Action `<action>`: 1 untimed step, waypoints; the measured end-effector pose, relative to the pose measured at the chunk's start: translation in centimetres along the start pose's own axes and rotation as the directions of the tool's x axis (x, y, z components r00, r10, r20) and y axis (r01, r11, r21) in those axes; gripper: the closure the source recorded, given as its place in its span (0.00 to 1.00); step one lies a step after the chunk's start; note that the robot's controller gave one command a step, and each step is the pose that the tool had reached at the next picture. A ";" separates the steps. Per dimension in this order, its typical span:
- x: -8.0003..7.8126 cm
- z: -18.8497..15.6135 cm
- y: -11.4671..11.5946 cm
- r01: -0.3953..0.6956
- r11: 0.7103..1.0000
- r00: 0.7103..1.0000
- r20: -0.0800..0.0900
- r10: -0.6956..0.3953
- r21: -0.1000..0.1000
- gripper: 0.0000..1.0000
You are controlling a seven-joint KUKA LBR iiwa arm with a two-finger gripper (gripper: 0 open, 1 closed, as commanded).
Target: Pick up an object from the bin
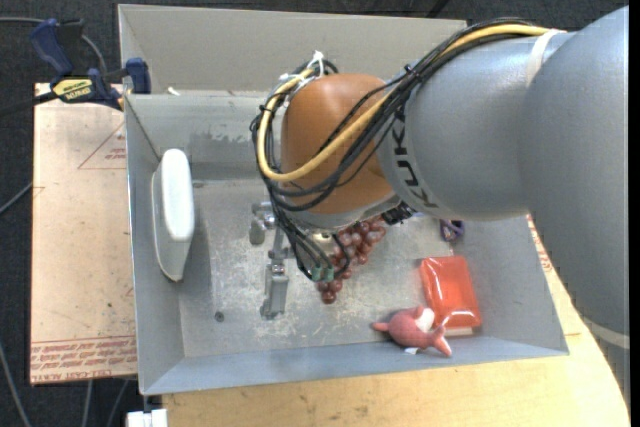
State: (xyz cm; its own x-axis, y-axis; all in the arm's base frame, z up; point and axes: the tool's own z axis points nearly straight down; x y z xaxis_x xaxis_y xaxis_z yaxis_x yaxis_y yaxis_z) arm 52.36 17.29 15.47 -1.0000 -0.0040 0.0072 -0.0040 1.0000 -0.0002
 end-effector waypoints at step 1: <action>-0.1 -0.4 -0.1 -0.003 1.000 1.000 0.006 0.003 -0.001 0.00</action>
Offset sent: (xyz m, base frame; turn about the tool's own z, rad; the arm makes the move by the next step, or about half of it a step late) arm 0.0009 -0.0573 -0.0105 -0.1571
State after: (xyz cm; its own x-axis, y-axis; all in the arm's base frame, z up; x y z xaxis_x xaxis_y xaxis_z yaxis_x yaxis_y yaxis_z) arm 52.49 17.21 15.90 -1.0000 -0.0009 0.0008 -0.0009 1.0000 0.0011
